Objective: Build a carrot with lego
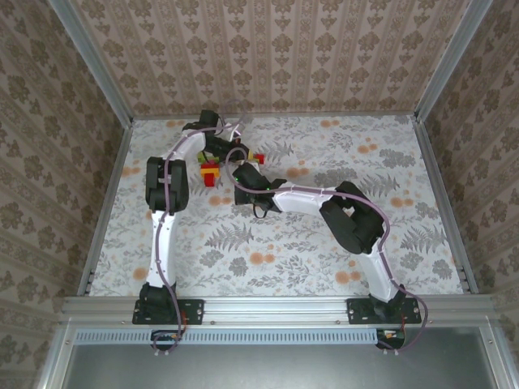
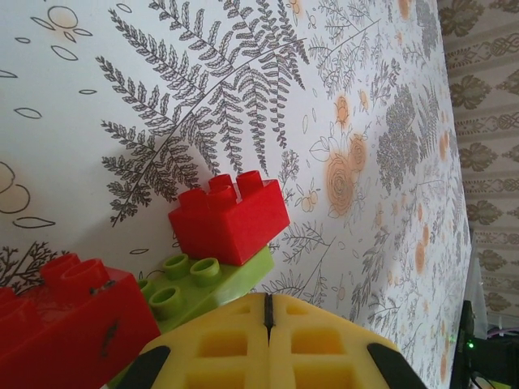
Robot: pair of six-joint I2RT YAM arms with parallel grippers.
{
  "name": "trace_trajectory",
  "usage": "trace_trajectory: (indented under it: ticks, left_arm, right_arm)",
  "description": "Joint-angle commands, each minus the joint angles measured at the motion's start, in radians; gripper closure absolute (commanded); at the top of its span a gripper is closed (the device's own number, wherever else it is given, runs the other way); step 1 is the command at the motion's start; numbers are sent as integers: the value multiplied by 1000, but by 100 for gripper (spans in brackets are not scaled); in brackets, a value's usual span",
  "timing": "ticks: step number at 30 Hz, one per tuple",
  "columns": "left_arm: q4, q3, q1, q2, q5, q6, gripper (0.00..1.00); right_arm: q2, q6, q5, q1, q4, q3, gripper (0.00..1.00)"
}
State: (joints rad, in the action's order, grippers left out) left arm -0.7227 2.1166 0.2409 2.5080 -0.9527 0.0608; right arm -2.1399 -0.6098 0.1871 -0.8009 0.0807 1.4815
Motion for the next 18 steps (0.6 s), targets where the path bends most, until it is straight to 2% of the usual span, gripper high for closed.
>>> trace_trajectory:
  ticks: [1,18]
  left_arm:
    - [-30,29,0,1,0,-28,100]
    - [-102,98,11,52,26,-56,100]
  right_arm:
    - [-24,-18,45,4,40,35,98]
    - [-86,-24,63,40,8,53,98]
